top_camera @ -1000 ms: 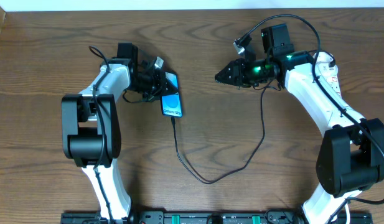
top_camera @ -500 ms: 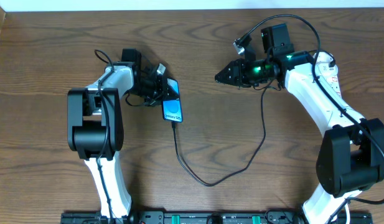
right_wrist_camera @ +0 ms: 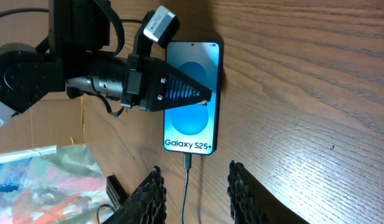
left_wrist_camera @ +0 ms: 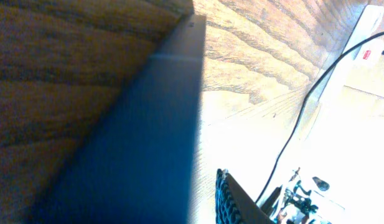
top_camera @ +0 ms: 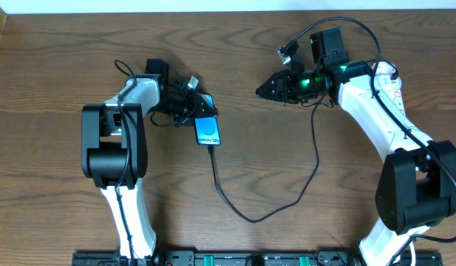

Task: Plug charger to phone and switch on socket
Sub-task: 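Lower the plugged phone flat onto the table with the left gripper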

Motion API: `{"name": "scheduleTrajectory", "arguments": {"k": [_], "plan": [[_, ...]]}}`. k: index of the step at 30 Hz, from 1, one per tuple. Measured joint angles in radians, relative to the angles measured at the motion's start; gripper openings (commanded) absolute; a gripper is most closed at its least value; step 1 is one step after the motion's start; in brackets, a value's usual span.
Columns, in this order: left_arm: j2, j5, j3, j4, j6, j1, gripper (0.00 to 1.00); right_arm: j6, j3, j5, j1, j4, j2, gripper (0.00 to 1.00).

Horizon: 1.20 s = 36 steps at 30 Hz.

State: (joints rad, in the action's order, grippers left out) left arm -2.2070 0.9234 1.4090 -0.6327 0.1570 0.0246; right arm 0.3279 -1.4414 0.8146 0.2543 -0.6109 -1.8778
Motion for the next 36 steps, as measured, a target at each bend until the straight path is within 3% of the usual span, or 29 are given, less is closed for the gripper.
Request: {"name": "scheduleTrajectory", "arguments": {"k": [6,13,36], "plan": [[0.000,0.015,0.004,-0.003,-0.001,0.000,0.39,0.000,0.000,0.000,0.000,-0.005,0.000,0.33],[0.003,0.000,0.013,-0.014,0.004,0.005,0.41,0.000,0.000,0.000,0.000,-0.018,0.000,0.32],[0.083,-0.393,0.039,-0.088,0.026,0.011,0.42,0.000,0.000,0.000,0.000,-0.021,0.000,0.33]]}}
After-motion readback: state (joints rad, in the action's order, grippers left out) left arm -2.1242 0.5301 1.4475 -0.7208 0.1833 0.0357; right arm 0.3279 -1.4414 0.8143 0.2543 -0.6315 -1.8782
